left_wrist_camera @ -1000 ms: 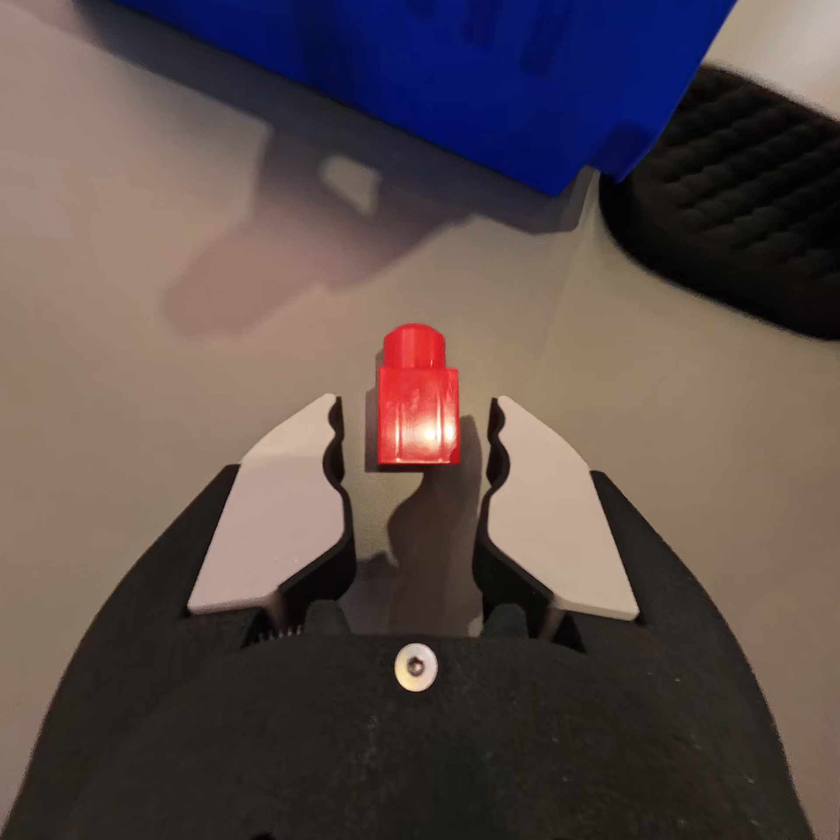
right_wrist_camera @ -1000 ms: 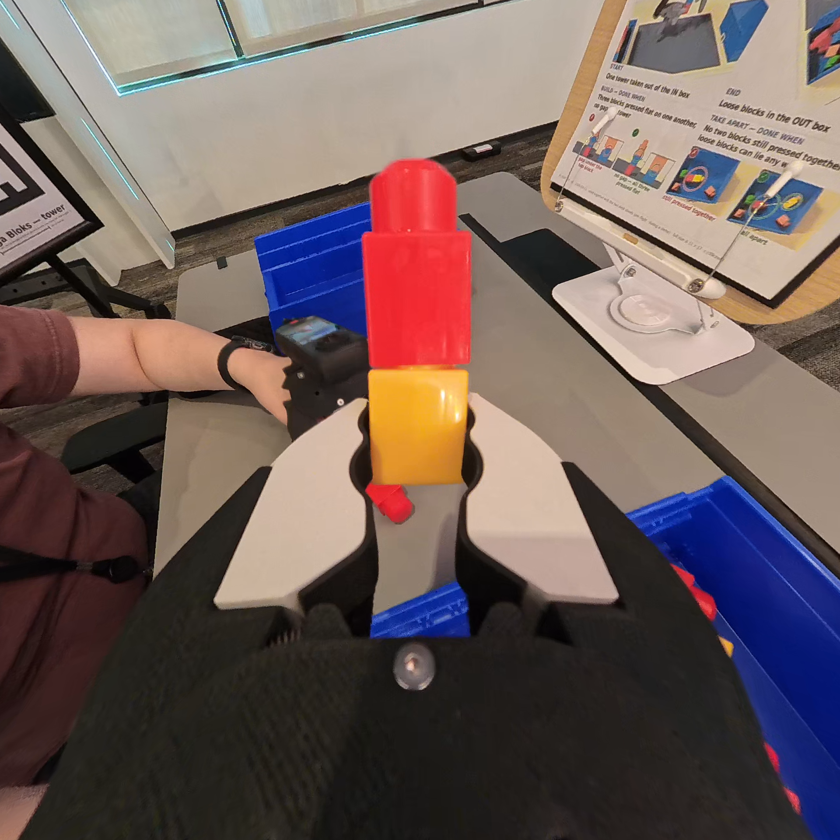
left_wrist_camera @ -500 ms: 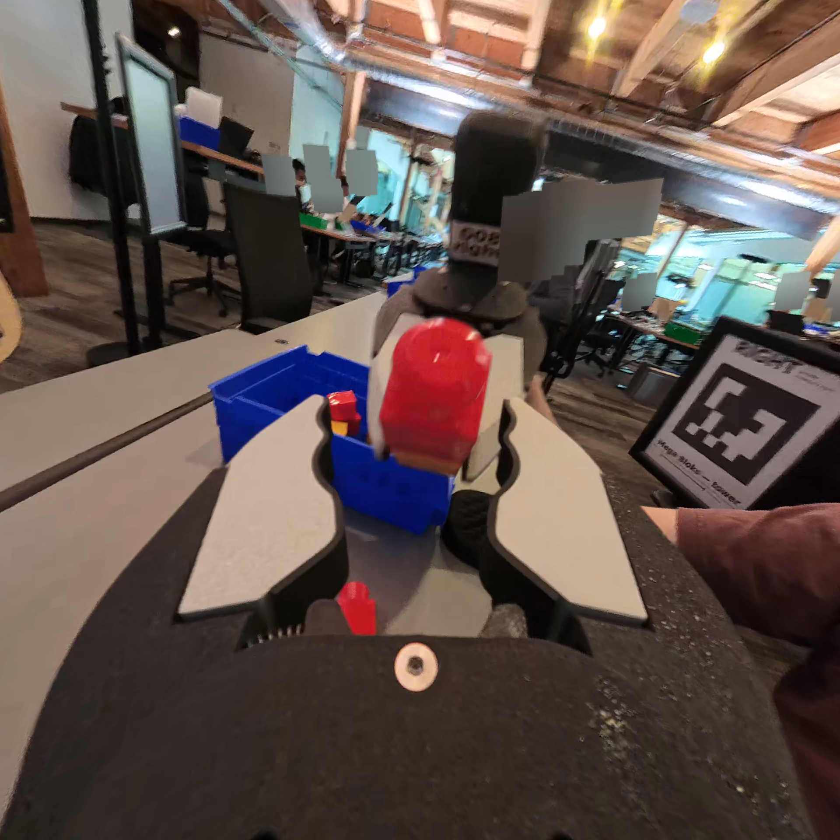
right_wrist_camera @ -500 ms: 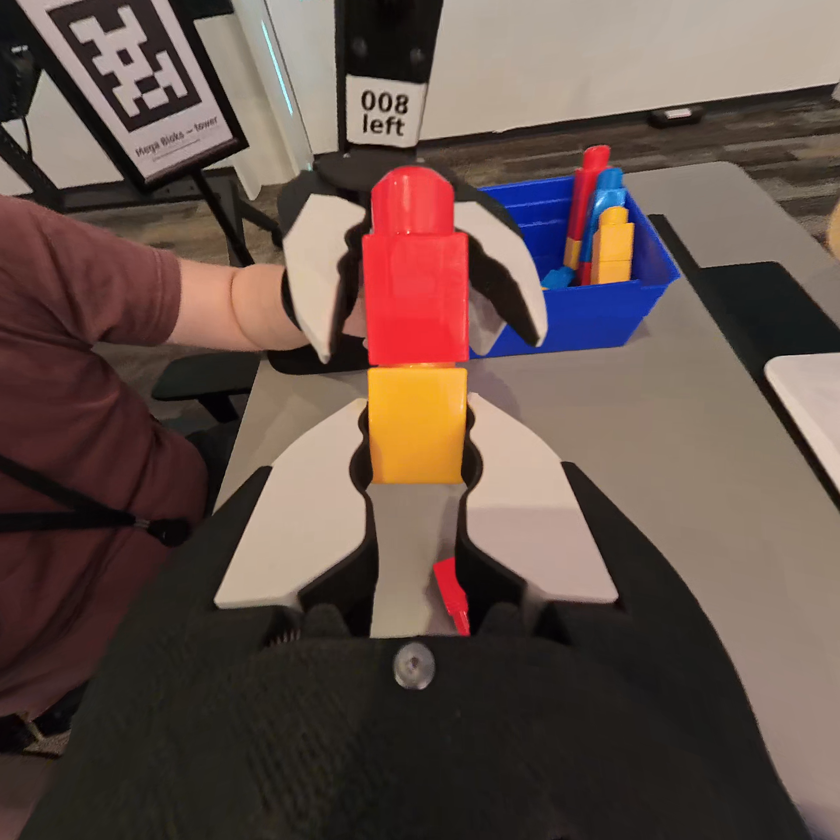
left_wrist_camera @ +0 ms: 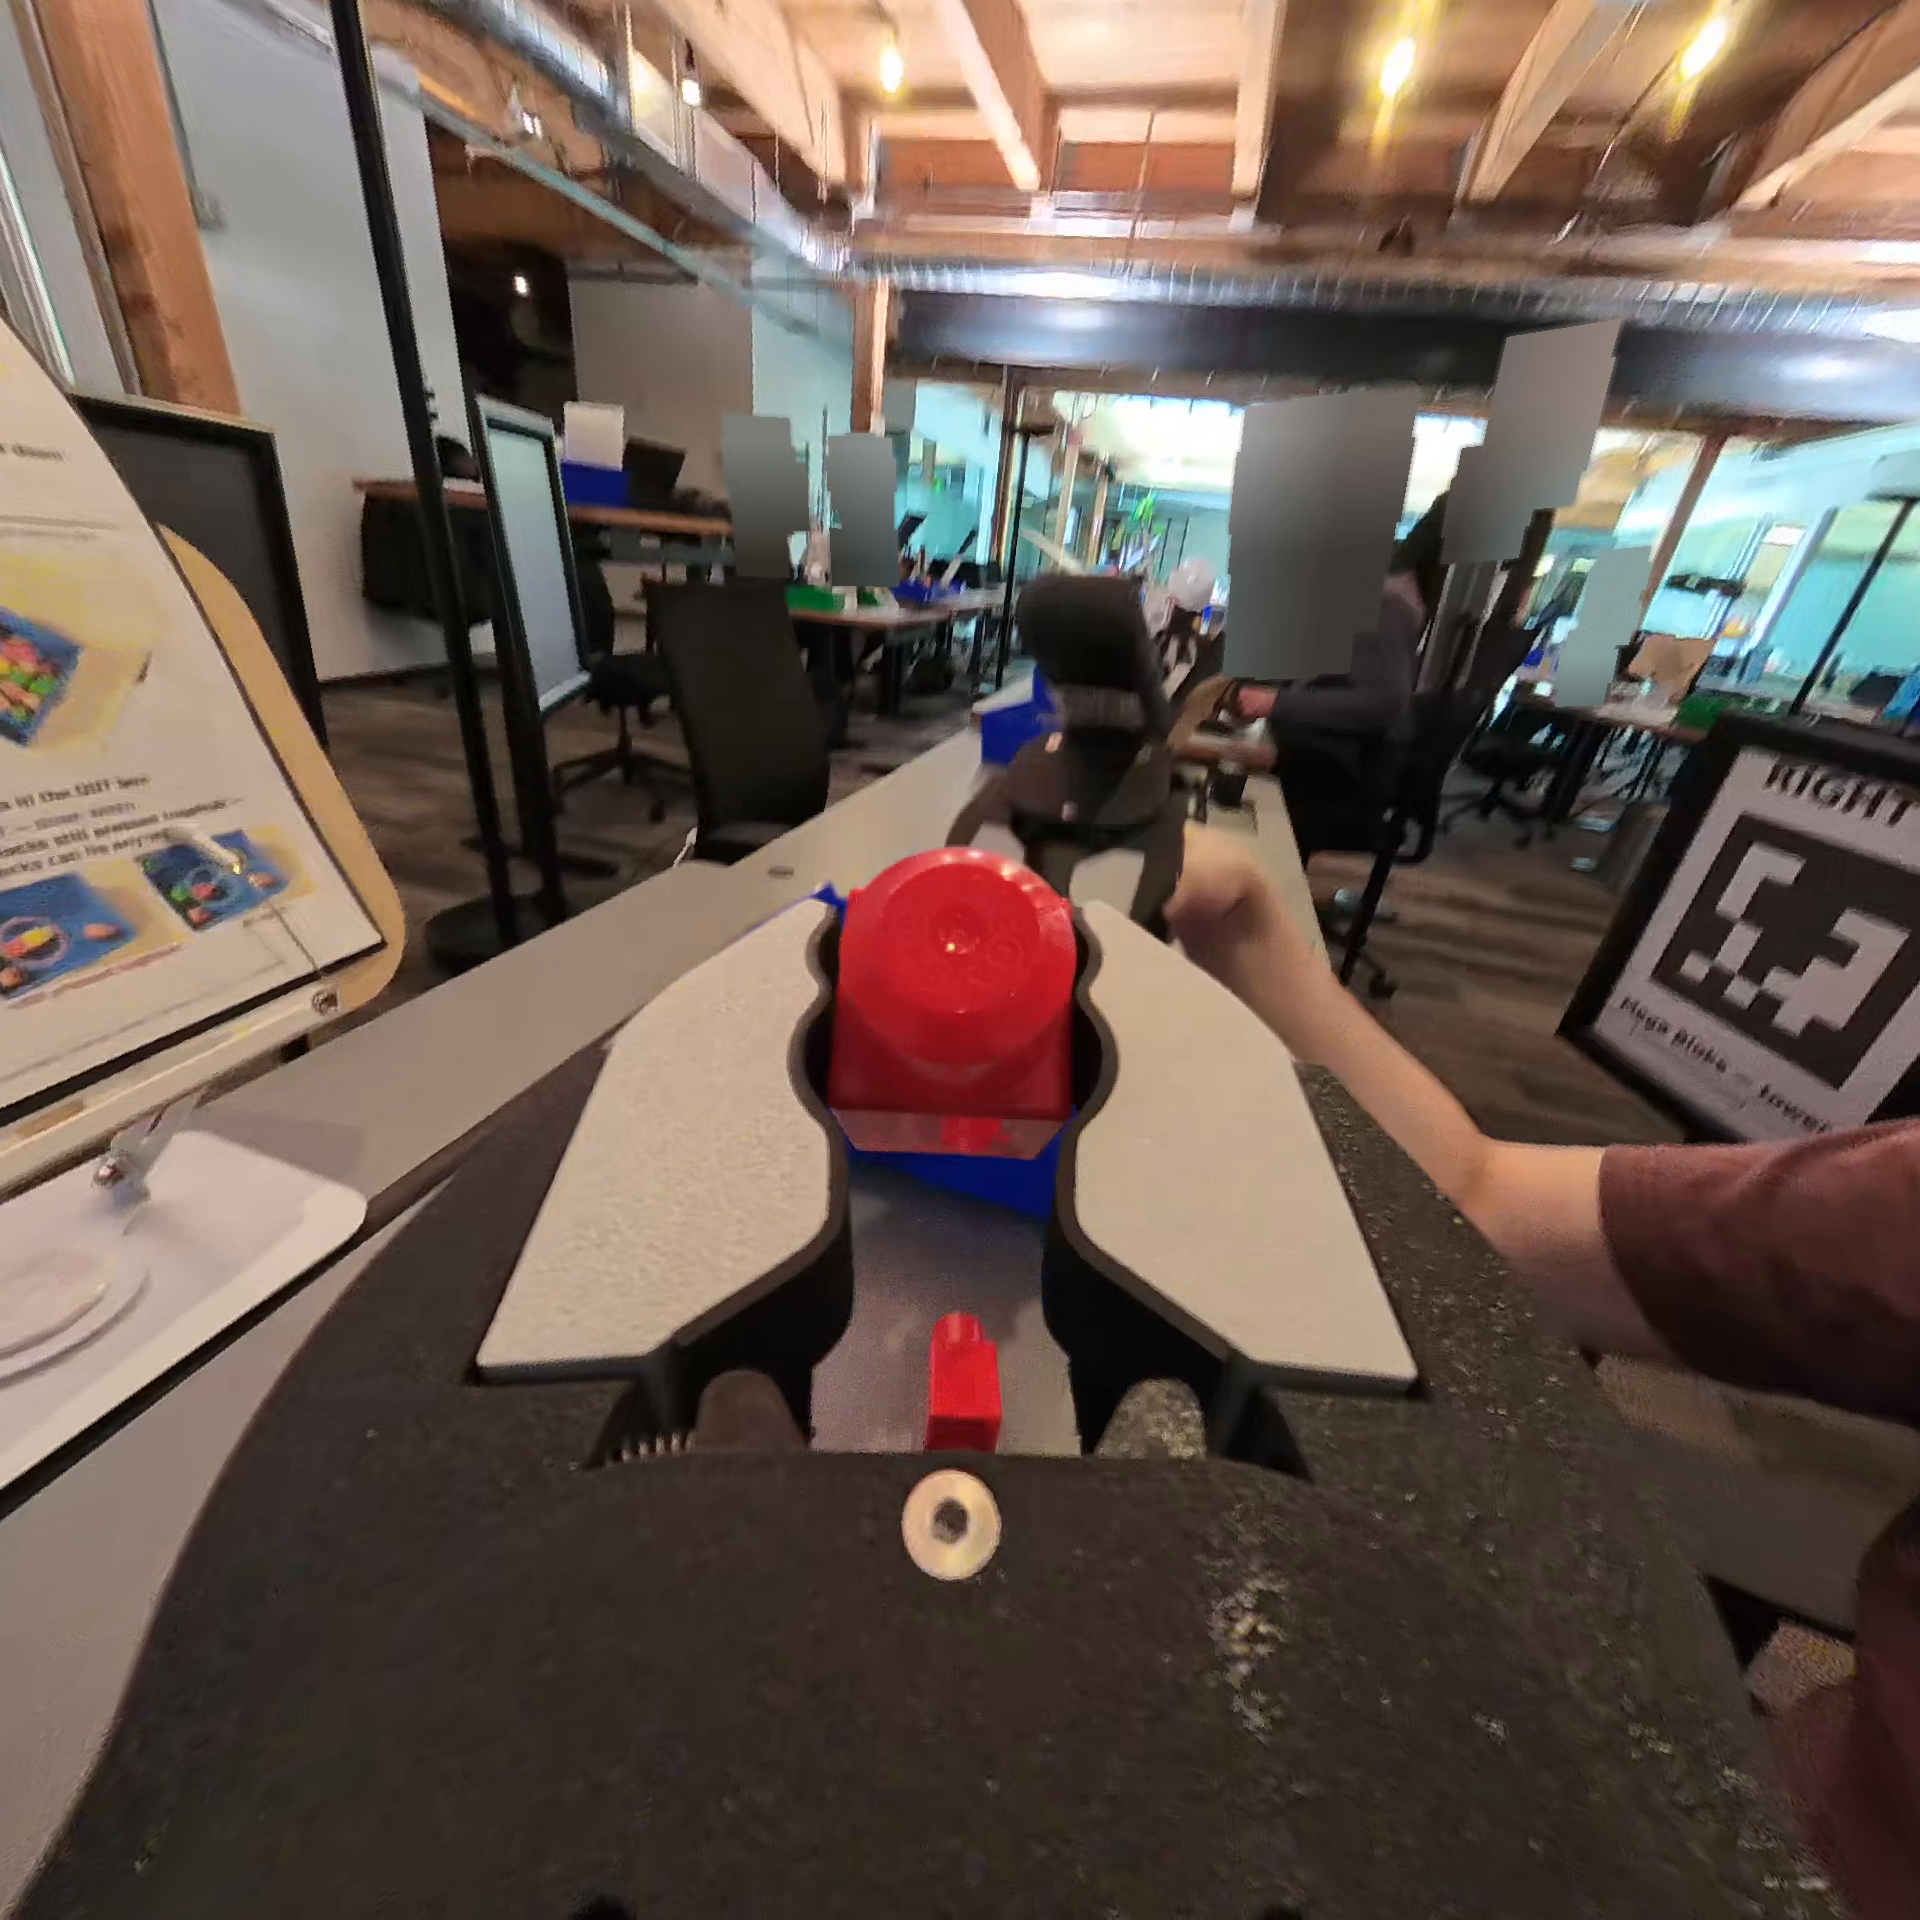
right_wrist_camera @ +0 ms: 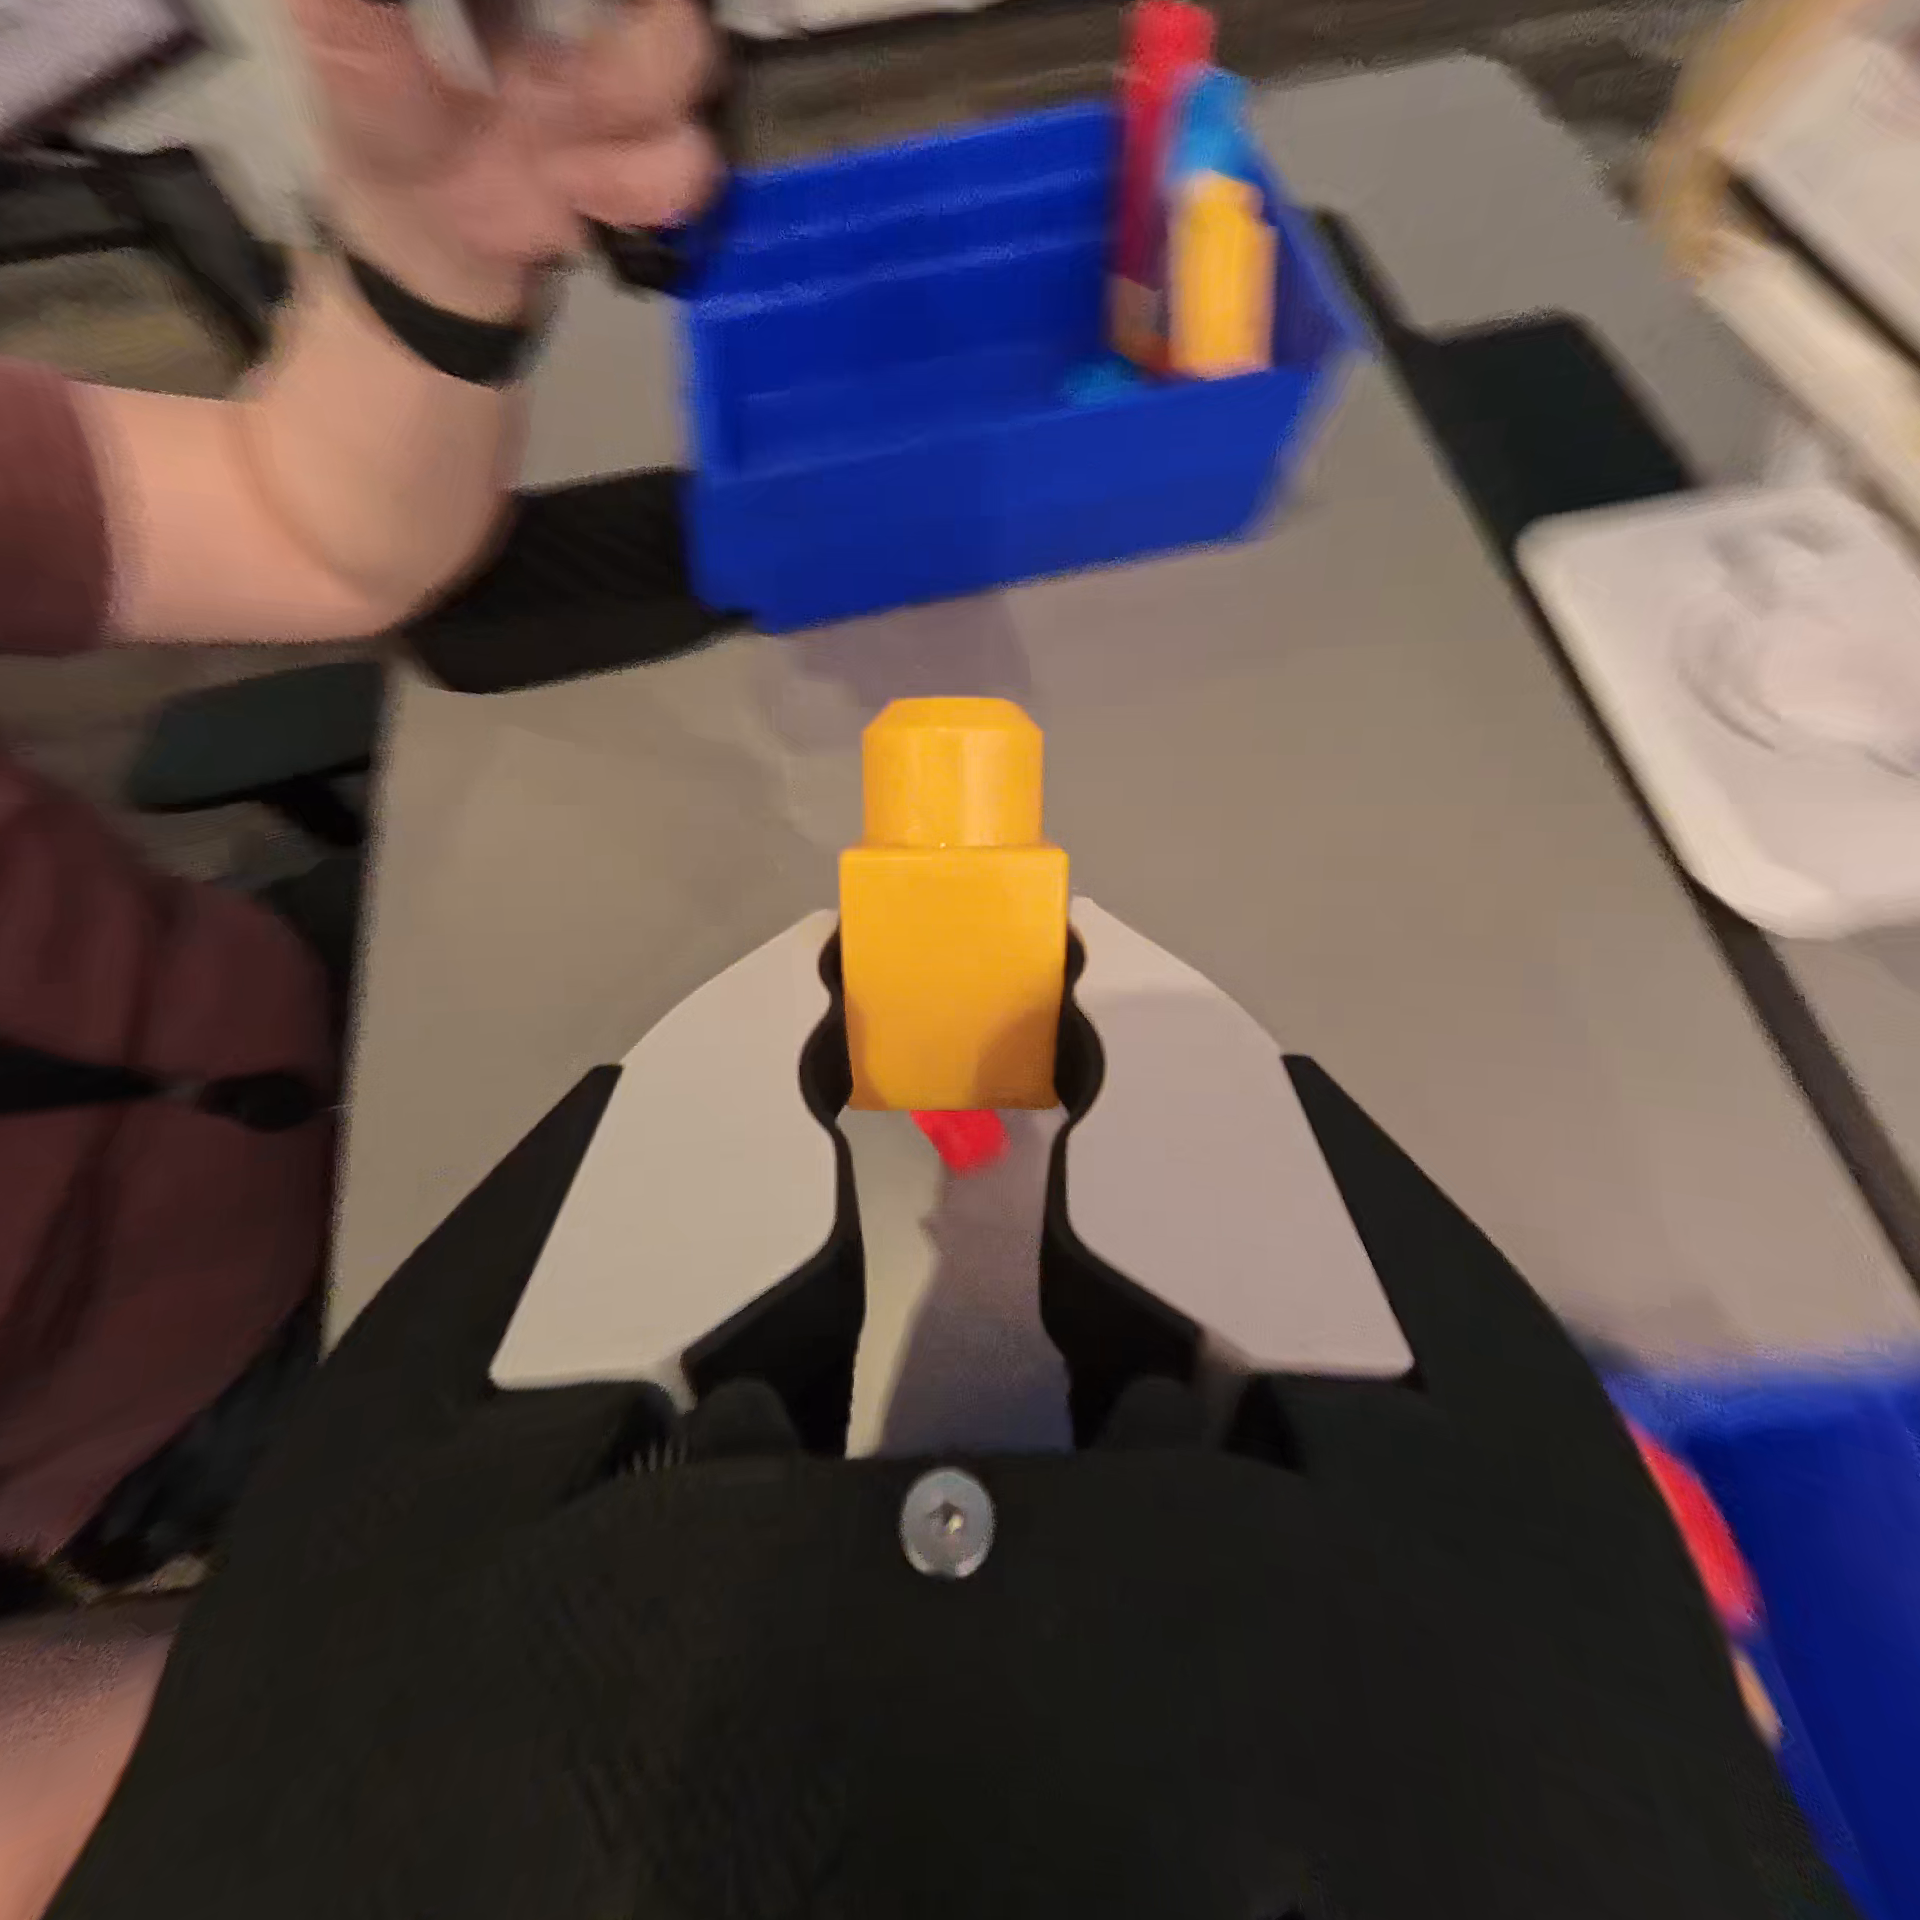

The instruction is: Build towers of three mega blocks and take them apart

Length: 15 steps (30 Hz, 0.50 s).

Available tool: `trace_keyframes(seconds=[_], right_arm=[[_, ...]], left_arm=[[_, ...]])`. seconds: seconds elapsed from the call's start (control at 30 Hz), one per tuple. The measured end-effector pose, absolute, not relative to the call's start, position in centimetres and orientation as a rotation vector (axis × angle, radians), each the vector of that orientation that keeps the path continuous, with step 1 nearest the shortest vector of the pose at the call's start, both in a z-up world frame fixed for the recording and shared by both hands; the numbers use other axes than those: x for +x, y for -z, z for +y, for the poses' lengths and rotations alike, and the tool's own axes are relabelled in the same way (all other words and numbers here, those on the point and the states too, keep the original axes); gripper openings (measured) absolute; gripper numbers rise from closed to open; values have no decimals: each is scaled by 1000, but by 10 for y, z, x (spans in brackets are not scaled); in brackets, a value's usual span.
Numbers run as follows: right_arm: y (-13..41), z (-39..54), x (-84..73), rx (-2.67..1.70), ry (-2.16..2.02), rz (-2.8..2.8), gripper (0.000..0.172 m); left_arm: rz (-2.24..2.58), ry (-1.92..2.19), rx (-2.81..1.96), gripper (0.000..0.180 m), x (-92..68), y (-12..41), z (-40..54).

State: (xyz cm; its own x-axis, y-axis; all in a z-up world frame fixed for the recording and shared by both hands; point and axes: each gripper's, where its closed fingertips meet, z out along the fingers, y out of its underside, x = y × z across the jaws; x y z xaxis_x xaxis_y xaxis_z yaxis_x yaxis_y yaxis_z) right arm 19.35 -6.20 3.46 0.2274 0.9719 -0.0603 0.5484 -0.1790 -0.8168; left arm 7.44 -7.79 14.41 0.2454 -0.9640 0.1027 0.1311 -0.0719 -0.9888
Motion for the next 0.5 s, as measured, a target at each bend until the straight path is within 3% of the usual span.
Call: trace_keyframes(seconds=[0.17, 0.27, 0.3, 0.37, 0.5], right_arm=[[19, -13, 354, -2357, -239, -935, 38], [60, -8, 409, -2607, -167, -708, 39], [65, -3, 416, -2620, -168, -659, 47], [58, 9, 418, -2566, -153, -607, 61], [-13, 22, 354, -2130, -196, -808, 64]], left_arm=[[1049, 1109, -1374, 41, 107, -114, -88], [1143, 984, -1425, 41, 122, -89, -86], [1178, 967, -1439, 41, 126, -83, -88], [1233, 978, -1481, 41, 131, -71, -92], [1277, 1153, -1531, 41, 138, -64, -105]])
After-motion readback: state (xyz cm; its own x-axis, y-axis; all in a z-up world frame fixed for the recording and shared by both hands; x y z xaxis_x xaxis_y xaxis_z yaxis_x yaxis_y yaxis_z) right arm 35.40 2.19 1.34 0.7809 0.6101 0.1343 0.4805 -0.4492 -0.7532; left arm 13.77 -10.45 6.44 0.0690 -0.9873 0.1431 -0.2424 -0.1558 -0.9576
